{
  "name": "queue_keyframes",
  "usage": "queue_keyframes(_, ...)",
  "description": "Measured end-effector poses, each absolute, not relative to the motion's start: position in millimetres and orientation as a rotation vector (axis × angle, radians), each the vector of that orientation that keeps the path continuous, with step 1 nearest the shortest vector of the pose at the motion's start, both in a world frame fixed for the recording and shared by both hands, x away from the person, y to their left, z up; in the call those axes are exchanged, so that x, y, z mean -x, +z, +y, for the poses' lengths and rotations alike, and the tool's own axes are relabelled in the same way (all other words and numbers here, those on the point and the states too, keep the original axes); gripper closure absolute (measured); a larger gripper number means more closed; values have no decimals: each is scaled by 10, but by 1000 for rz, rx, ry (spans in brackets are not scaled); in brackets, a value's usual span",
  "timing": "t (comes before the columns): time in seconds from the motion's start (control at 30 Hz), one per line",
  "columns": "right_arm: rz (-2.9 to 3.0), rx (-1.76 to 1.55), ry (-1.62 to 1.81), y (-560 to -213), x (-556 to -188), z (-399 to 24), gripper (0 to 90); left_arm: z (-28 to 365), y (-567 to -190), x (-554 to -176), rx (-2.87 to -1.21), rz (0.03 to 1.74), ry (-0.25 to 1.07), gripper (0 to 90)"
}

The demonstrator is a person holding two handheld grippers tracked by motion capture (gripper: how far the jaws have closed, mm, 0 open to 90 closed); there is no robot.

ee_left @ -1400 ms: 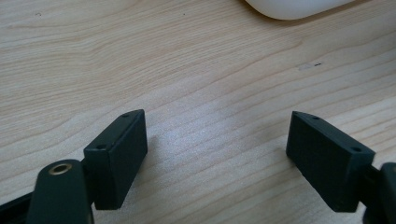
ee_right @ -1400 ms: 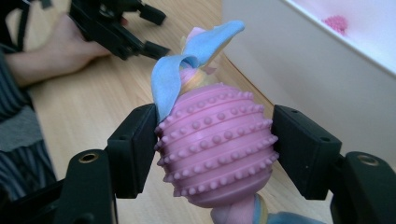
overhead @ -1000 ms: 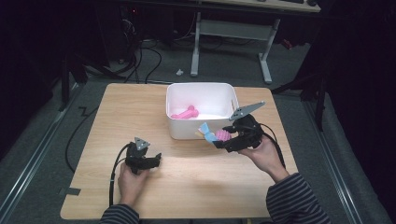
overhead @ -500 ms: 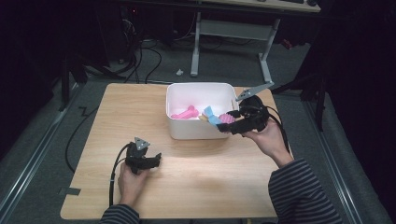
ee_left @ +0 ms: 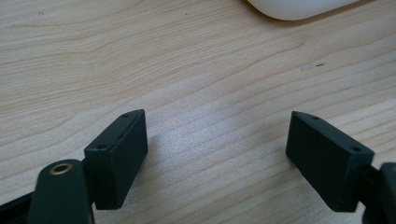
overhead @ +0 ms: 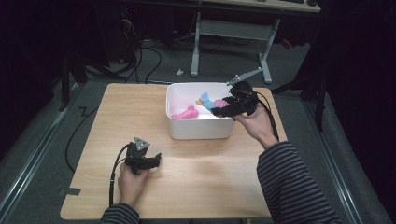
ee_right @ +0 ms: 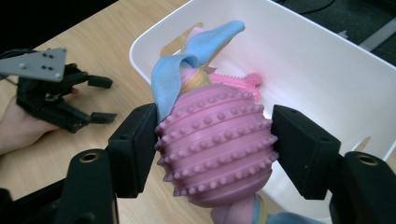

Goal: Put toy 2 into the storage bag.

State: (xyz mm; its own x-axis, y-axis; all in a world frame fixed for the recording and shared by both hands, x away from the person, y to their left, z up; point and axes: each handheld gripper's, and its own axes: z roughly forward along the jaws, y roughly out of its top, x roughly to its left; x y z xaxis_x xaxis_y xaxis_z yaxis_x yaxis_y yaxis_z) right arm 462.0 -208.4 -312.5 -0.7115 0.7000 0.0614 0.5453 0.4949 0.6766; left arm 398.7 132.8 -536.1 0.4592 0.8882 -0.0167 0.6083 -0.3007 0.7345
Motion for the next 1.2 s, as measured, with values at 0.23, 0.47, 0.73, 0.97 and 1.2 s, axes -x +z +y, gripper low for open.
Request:
queue_keyframes(0.23,2507,-1072,987,-3141,-4772,-1999,339,1328,-5361,-3987,-2025,1244,523,211)
queue_keyframes(0.47,2498,-1092,974,-3219,-4905,-1959,338,1328,-5361,-3987,-2025,1244,524,211)
queue_keyframes(0.73,2530,-1094,906,-3359,-5000,-1906,336,1334,-5360,-3988,-2020,1246,519,211)
queue_keyframes(0.97,2554,-1094,869,-3493,-5070,-1824,331,1338,-5360,-3988,-2021,1244,517,210)
queue_keyframes(1.2,2584,-1090,822,-3599,-5096,-1758,318,1333,-5361,-3988,-2016,1247,518,211)
